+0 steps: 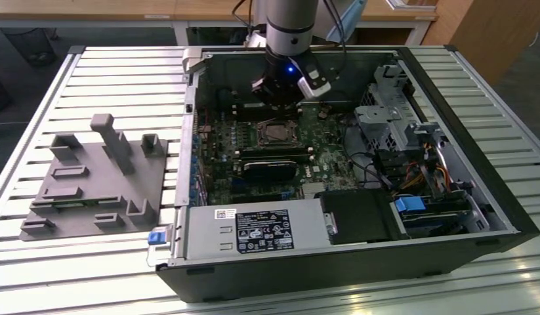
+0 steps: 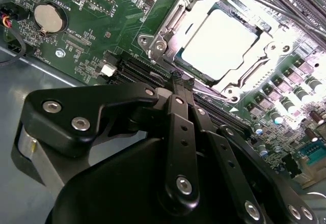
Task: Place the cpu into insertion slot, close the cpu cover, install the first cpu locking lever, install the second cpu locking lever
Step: 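Install the first cpu locking lever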
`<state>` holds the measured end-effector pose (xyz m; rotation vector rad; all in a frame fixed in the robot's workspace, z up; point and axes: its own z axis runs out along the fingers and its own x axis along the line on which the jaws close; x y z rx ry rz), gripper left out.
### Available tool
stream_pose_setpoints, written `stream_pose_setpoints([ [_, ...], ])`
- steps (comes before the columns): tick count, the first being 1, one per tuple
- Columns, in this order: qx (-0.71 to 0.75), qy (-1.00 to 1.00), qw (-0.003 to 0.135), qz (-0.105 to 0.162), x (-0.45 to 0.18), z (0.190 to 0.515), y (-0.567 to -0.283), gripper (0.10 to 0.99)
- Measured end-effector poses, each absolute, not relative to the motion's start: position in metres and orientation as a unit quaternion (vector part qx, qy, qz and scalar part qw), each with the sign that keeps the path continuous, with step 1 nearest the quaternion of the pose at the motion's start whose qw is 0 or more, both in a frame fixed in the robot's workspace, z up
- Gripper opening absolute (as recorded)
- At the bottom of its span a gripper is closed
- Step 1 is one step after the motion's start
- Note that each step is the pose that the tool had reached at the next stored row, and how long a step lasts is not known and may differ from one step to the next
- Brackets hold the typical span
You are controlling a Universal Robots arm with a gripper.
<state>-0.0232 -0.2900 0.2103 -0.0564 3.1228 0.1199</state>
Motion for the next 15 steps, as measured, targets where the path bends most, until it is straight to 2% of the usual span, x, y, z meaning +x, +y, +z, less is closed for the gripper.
stream_pose_setpoints([
  [15, -0.018, 0.999, 0.008, 0.038, -0.0213, 0.2007, -0.2900, 0.106],
])
